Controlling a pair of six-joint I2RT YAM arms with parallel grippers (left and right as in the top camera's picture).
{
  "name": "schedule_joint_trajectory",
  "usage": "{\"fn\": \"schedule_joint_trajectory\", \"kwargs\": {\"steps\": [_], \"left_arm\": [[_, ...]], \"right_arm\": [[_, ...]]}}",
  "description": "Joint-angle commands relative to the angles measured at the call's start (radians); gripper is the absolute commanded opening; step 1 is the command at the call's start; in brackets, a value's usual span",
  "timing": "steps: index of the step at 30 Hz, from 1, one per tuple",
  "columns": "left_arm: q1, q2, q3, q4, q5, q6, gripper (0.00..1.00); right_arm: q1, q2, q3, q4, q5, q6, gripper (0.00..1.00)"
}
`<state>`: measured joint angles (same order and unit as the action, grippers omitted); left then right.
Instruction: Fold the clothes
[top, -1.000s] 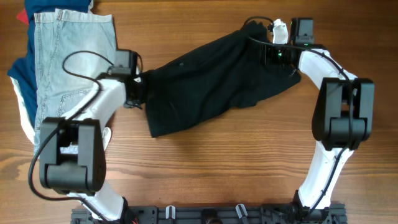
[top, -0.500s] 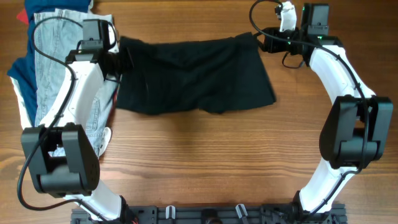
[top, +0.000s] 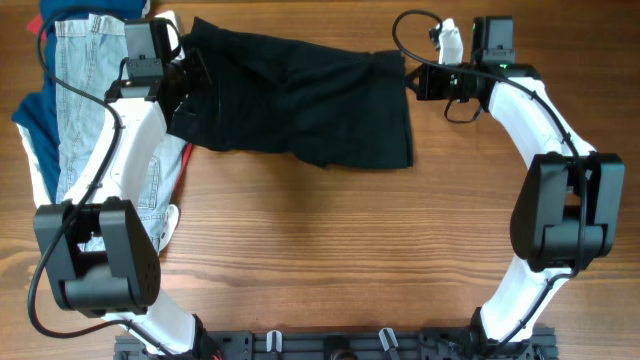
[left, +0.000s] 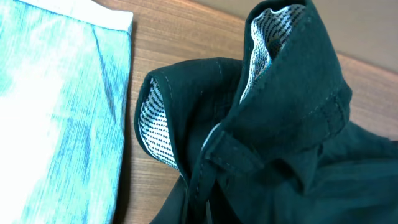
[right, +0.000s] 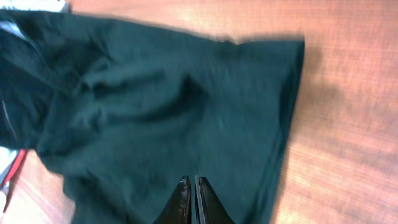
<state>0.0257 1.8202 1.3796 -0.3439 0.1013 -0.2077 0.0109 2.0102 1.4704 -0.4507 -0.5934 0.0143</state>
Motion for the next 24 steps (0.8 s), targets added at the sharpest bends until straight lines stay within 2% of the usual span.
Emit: {"fn": "schedule_joint_trajectory", "kwargs": {"steps": [1,16,24], "left_arm": [[0.006,-0.007,0.024,0.011,-0.012,-0.062,0.04],[-0.023,-0.007,0.024,-0.009,0.003,-0.070,0.04],[-0.082,-0.026,0.024,-0.022,0.031,-0.069,0.04]], "right_arm": [[0.003,0.027,-0.028,-0.003,0.009,0.014,0.04],[0.018,0.194,-0.037,0.052,0.021,0.042,0.04],[0.018,0.258,-0.037,0.053,0.077,0.068,0.04]]}}
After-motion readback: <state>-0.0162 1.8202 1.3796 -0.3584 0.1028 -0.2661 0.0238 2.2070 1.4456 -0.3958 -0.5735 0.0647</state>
